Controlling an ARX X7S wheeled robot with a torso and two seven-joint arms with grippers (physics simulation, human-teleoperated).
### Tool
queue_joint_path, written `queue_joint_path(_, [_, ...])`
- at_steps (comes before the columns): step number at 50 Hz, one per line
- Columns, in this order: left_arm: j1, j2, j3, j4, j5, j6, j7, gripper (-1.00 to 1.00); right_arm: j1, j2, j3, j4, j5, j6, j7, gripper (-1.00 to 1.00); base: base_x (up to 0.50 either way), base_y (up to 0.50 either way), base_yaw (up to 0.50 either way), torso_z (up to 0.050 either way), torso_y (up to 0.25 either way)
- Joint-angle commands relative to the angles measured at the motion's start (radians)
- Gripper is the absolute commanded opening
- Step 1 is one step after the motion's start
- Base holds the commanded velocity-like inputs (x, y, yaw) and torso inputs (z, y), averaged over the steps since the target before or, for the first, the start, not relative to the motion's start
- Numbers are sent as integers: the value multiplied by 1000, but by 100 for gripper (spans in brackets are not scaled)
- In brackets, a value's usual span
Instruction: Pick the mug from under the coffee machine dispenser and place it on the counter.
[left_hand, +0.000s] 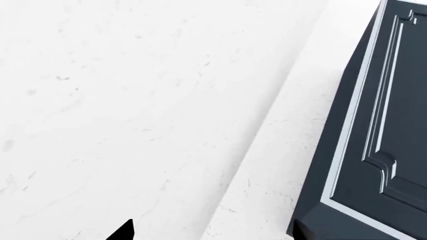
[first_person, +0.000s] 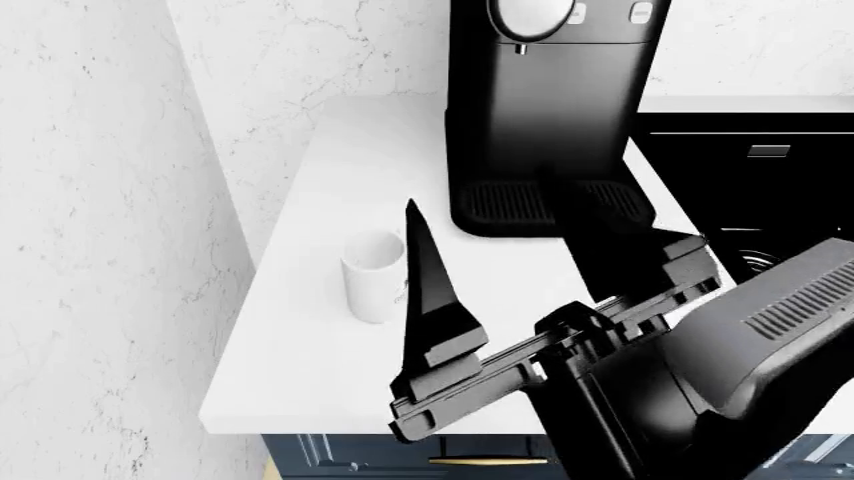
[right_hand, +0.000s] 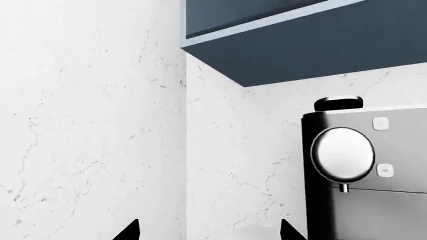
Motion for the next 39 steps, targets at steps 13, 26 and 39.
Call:
queue_joint_path(13, [-1, -38, 11, 10, 15, 3, -31, 100, 312, 50, -329, -68, -108, -100, 307, 100, 0, 0, 0, 0, 0])
queue_joint_path(26, [18, -63, 6, 13, 34, 21, -51, 100, 569, 20, -641, -67, -169, -232, 473, 100, 0, 0, 0, 0, 0])
queue_joint_path(39, [16, -101, 28, 15, 59, 33, -74, 100, 617, 11, -677, -68, -188, -243, 490, 100, 0, 0, 0, 0, 0])
